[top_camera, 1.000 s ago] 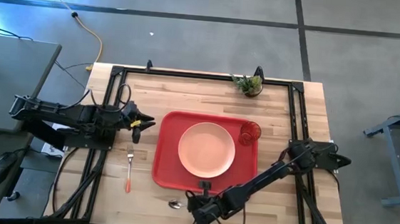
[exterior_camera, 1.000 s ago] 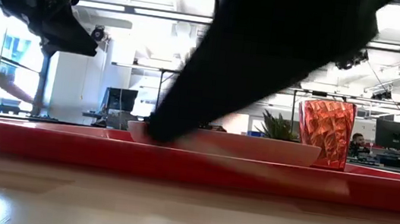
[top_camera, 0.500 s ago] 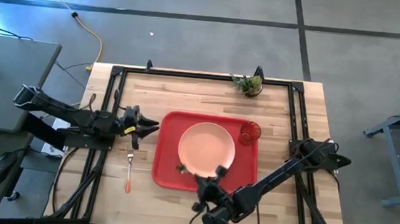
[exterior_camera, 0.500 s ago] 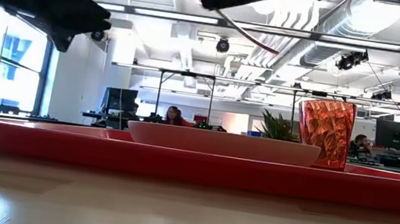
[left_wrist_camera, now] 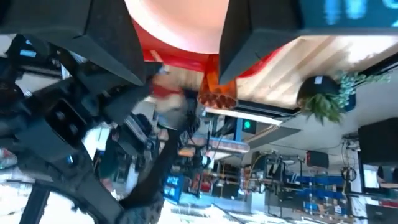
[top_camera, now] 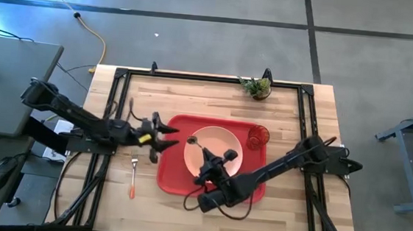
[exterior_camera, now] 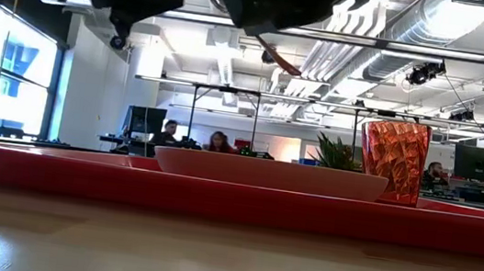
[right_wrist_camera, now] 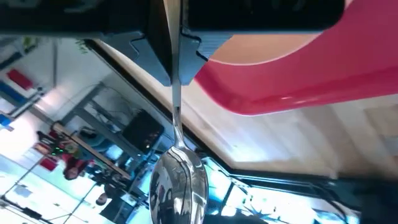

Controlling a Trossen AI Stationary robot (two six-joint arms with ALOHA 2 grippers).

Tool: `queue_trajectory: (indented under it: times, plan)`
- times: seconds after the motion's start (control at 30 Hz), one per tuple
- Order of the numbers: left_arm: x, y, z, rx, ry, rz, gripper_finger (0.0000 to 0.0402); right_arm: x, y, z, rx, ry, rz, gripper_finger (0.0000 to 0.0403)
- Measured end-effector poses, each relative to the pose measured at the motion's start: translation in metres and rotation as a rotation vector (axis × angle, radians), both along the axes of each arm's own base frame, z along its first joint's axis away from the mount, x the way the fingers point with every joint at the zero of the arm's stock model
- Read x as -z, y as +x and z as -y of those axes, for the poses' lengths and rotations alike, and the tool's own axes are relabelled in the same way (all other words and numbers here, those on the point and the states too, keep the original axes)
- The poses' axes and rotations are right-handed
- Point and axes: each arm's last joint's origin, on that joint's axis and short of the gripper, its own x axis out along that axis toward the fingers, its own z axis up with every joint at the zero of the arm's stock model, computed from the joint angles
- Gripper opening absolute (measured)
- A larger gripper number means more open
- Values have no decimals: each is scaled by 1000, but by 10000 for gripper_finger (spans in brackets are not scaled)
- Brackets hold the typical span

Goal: Pick and place plate/cup/fork/spoon on tray
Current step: Put the orange spoon on the red serving tray at the left of the orange plate

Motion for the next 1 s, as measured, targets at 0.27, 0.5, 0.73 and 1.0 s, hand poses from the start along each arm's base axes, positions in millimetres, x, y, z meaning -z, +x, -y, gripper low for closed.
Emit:
queue_trajectory:
  times: [0.27,0.5,0.73,1.0]
  plan:
    - [-8,21,11,-18,-6,-10,207,1,2,8,22,3,-4,0]
    - [-10,31,9,-115,-7,-21,200,1,2,8,21,3,-3,0]
    - [-7,46,5,-170,-1,-50,186,1,3,8,20,2,-6,0]
    - [-9,54,6,-169,30,-57,120,1,3,8,19,4,-5,0]
